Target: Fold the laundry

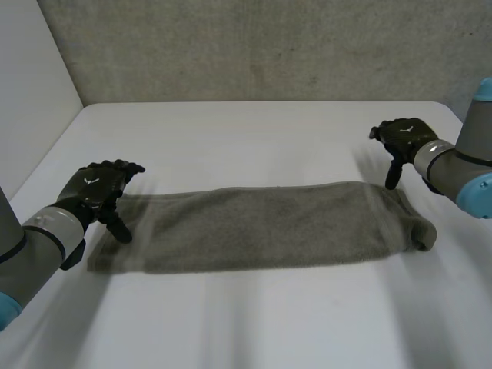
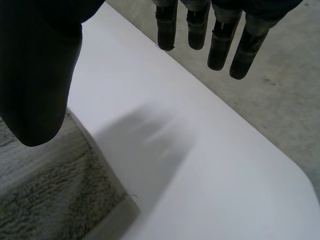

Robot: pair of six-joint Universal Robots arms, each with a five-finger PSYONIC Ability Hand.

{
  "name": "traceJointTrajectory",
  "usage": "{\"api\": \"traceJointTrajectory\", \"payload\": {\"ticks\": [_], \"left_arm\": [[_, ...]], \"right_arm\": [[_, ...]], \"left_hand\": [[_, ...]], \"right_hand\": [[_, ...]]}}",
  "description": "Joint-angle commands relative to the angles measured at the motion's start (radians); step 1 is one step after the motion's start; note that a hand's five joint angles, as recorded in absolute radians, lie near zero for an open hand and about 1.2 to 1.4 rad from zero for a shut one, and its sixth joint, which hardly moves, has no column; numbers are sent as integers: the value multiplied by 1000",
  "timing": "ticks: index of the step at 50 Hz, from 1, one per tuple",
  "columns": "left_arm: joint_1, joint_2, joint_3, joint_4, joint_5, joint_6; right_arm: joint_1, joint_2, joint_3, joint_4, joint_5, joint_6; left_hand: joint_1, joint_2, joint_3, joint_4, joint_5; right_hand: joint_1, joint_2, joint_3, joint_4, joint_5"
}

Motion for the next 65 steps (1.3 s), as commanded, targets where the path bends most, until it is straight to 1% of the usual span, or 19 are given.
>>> {"api": "traceJointTrajectory", "payload": {"ticks": [1,8,11,13,24,28,30,31,32,33,35,36,37,50,58,60,62,63,65], "left_arm": [[0,0,0,0,0,0],[0,0,-6,0,0,0],[0,1,-9,0,0,0],[0,1,-11,0,0,0],[-2,9,-25,0,0,0],[-2,11,-29,0,2,0],[-2,12,-32,0,2,0],[-3,12,-34,0,2,0],[-3,12,-34,0,2,0],[-5,14,-34,0,2,0],[-6,14,-34,0,3,0],[-8,14,-34,0,3,0],[-8,14,-34,0,3,0],[-8,15,-38,0,3,0],[-8,15,-40,0,3,0],[-8,17,-40,0,3,0],[-11,15,-40,0,3,0],[-12,17,-40,0,3,0],[-14,17,-40,0,3,0]], "right_arm": [[-29,-128,108,12,36,-1],[-79,-382,448,0,16,-4],[-85,-430,525,-6,7,-4],[-101,-508,660,-28,-30,-4],[-236,-549,933,-146,-128,1],[-237,-522,944,-183,-125,2],[-240,-480,938,-244,-121,4],[-240,-480,938,-244,-121,4],[-240,-467,932,-272,-118,6],[-240,-467,932,-272,-118,6],[-248,-455,924,-307,-116,7],[-248,-455,924,-307,-116,7],[-266,-456,919,-316,-116,9],[-405,-506,880,-307,-122,-59],[-487,-504,775,-217,-73,-353],[-477,-504,743,-184,-52,-360],[-371,-522,662,-140,-21,-315],[-371,-522,662,-140,-21,-315],[-223,-550,587,-119,-12,-268]], "left_hand": [[6,9,10,10,-22],[6,9,10,10,-22],[6,9,10,10,-22],[6,9,10,10,-22],[6,9,10,10,-22],[3,6,7,7,-25],[6,9,10,10,-22],[3,6,7,7,-25],[3,6,7,7,-25],[3,6,7,7,-25],[3,6,7,7,-25],[3,6,7,7,-25],[3,6,7,7,-25],[3,6,7,7,-25],[0,3,4,4,-28],[0,3,4,4,-28],[0,3,4,4,-28],[0,3,4,4,-28],[0,3,4,4,-28]], "right_hand": [[-67,-71,-67,-81,-61],[-67,-71,-67,-81,-61],[-67,-71,-67,-81,-61],[-67,-71,-67,-81,-61],[45,41,45,31,51],[146,142,146,132,152],[391,387,391,377,397],[392,388,392,378,398],[578,574,578,564,584],[580,576,580,566,586],[948,944,948,934,954],[950,946,950,936,956],[1152,1148,1152,1138,1158],[1154,1150,1154,1140,1161],[1154,1150,1154,1140,1161],[1154,1150,1154,1140,1161],[1154,1150,1154,1140,1161],[1154,1150,1154,1140,1161],[1154,1150,1154,1140,1161]]}}
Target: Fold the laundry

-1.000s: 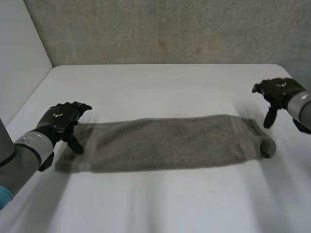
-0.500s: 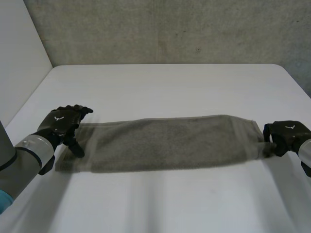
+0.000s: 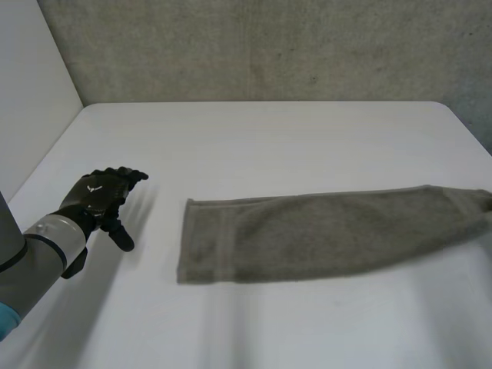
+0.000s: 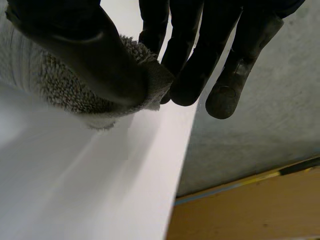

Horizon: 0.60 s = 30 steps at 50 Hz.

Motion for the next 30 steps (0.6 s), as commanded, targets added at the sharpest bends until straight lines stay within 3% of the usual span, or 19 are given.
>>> {"api": "traceJointTrajectory", "payload": {"ticks": [1,2,3,5,6,8,9,10,11,13,21,27,29,30], "left_arm": [[-8,1,-1,0,-2,0],[-8,1,-1,0,-2,0],[-8,1,-1,0,-2,0],[-9,2,-1,0,-2,0],[-9,4,-1,0,-2,0],[-9,4,-1,0,-2,0],[-11,4,-1,0,-3,0],[-11,4,-1,0,-3,0],[-11,4,-1,0,-3,0],[-14,4,-1,0,-5,0],[-15,4,-2,0,-5,-2],[-25,4,-2,0,-5,-5],[-25,2,-1,3,-5,-5],[-26,2,-1,8,-5,-6]], "right_arm": [[238,-43,-164,85,50,55],[313,-49,-196,87,56,69],[314,-49,-196,87,57,69],[505,-37,-265,84,79,86],[506,-37,-265,84,80,86],[735,21,-343,81,128,88],[736,21,-343,81,129,88],[847,65,-378,78,154,85],[848,66,-379,78,155,85],[1010,153,-435,78,201,82],[1231,406,-497,81,222,80],[1255,422,-481,76,211,92],[1255,390,-468,70,207,107],[1255,390,-468,70,207,108]], "left_hand": [[6,8,8,9,-28],[6,8,8,9,-28],[6,8,8,9,-28],[6,8,8,9,-28],[6,8,8,9,-28],[6,8,8,9,-28],[6,8,8,9,-28],[6,8,8,9,-28],[6,8,8,9,-28],[6,8,8,9,-28],[6,8,8,9,-28],[6,8,8,9,-28],[6,8,8,9,-28],[6,8,8,9,-28]], "right_hand": [[82,86,59,59,70],[82,86,59,59,70],[82,86,59,59,70],[82,86,59,59,70],[82,86,59,59,70],[82,86,59,59,70],[82,86,59,59,70],[82,86,59,59,70],[82,86,59,59,70],[82,86,59,59,70],[82,86,59,59,70],[82,86,59,59,70],[-507,-503,-530,-530,-518],[-510,-506,-533,-533,-522]]}}
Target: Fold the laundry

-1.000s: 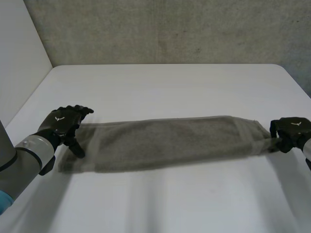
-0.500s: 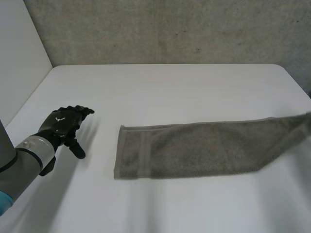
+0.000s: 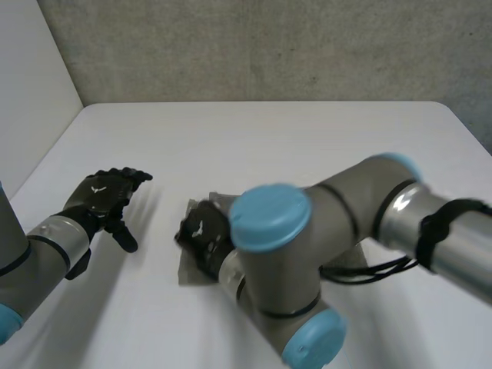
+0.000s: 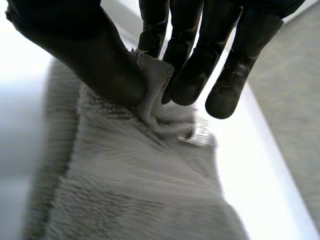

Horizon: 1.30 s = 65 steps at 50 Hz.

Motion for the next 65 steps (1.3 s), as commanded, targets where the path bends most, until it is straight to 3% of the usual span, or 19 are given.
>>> {"api": "traceJointTrajectory", "payload": {"ticks": [1,2,8,16,23,30,38,40,42,49,51,52,54,57,62,65], "left_arm": [[-9,-2,3,17,-1,-3],[-9,-2,3,17,-1,-3],[-62,-2,21,57,0,-6],[-183,-11,67,78,-7,-38],[-322,-103,159,77,-50,-127],[-367,-216,209,77,-161,-121],[-367,-230,196,71,-182,-132],[-364,-195,190,66,-184,-135],[-362,-169,181,66,-182,-135],[-352,-65,163,68,-182,-137],[-348,-40,166,68,-184,-137],[-344,-20,169,68,-184,-138],[-338,1,175,68,-184,-140],[-316,43,183,69,-184,-144],[-273,133,190,71,-185,-160],[-246,170,186,69,-185,-187]], "right_arm": [[0,-45,34,-11,-14,39],[-4,-71,51,-14,-14,55],[-35,-182,128,-33,-16,122],[-291,-403,398,-66,-74,254],[-433,-426,593,-97,-114,256],[-558,-427,739,-188,-143,247],[-645,-386,809,-327,-152,216],[-667,-349,789,-335,-136,172],[-679,-358,783,-341,-129,144],[-632,-434,700,-338,-128,89],[-500,-440,607,-314,-129,76],[-500,-440,607,-313,-129,76],[-368,-399,498,-251,-134,55],[-305,-363,440,-211,-140,29],[-77,-196,242,-71,-166,-172],[-24,-118,219,-13,-197,-244]], "left_hand": [[6,8,8,9,-28],[6,8,8,9,-28],[6,8,8,9,-28],[20,22,23,24,-13],[32,34,35,36,-1],[32,34,35,36,-1],[29,31,32,33,-4],[26,28,29,30,-7],[23,25,26,27,-10],[23,25,26,27,-10],[23,25,26,27,-10],[26,28,29,30,-7],[26,28,29,30,-7],[26,28,29,30,-7],[29,31,32,33,-4],[32,34,35,36,-1]], "right_hand": [[-956,-958,-980,-975,-967],[-1144,-1146,-1168,-1163,-1155],[-1144,-1146,-1168,-1163,-1155],[-1144,-1146,-1168,-1163,-1155],[-1144,-1146,-1168,-1163,-1155],[-1113,-1115,-1137,-1132,-1124],[-593,-595,-618,-613,-604],[75,73,50,55,64],[78,76,54,59,67],[78,76,54,59,67],[78,76,54,59,67],[78,76,54,59,67],[78,76,54,59,67],[78,76,54,59,67],[78,76,54,59,67],[78,76,54,59,67]]}}
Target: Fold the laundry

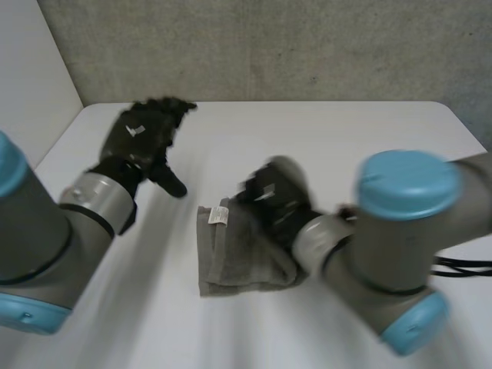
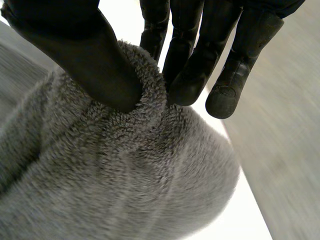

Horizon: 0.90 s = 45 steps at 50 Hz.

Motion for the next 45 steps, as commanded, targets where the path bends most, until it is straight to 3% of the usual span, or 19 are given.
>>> {"api": "traceJointTrajectory", "payload": {"ticks": [1,4,5,6,7,8,11,13,14,16,24,32,39,45], "left_arm": [[65,95,-3,0,1,-56],[78,107,-12,-2,2,-95],[79,107,-15,-2,4,-110],[79,107,-15,-2,4,-110],[79,107,-18,-2,5,-122],[79,107,-18,-2,5,-122],[76,98,-20,-2,5,-133],[70,80,-18,-2,2,-135],[70,80,-18,-2,2,-135],[65,58,-18,0,1,-135],[1,-83,-10,-9,-4,-167],[-83,-248,-6,-72,-52,-161],[-100,-324,-4,-78,-65,-156],[-99,-229,16,-92,-76,-156]], "right_arm": [[196,190,-142,147,-48,-198],[217,227,-143,168,-45,-223],[216,223,-137,167,-45,-217],[216,222,-137,167,-45,-217],[208,207,-131,159,-40,-201],[202,178,-122,142,-34,-168],[188,137,-108,113,-26,-106],[130,42,-64,49,-19,71],[130,41,-63,49,-19,72],[49,-52,-8,12,-20,269],[-112,-115,65,10,-31,636],[-135,21,36,54,-31,675],[-134,133,0,81,-23,669],[-145,48,-25,119,-14,644]], "left_hand": [[28,32,32,32,-2],[28,32,32,32,-2],[28,32,32,32,-2],[28,32,32,32,-2],[28,32,32,32,-2],[28,32,32,32,-2],[28,32,32,32,-2],[28,32,32,32,-2],[28,32,32,32,-2],[31,35,35,35,1],[90,93,93,93,60],[146,149,150,150,116],[108,111,111,111,78],[108,111,111,111,78]], "right_hand": [[136,101,59,58,93],[136,101,59,58,93],[-136,-171,-213,-214,-180],[-139,-174,-216,-217,-182],[-703,-738,-780,-781,-746],[-1086,-1121,-1163,-1164,-1129],[-1086,-1121,-1163,-1164,-1129],[-1086,-1121,-1163,-1164,-1129],[-1086,-1121,-1163,-1164,-1129],[-1086,-1121,-1163,-1164,-1129],[-1086,-1121,-1163,-1164,-1129],[-1086,-1121,-1163,-1164,-1129],[-1086,-1121,-1163,-1164,-1129],[-1086,-1121,-1163,-1164,-1129]]}}
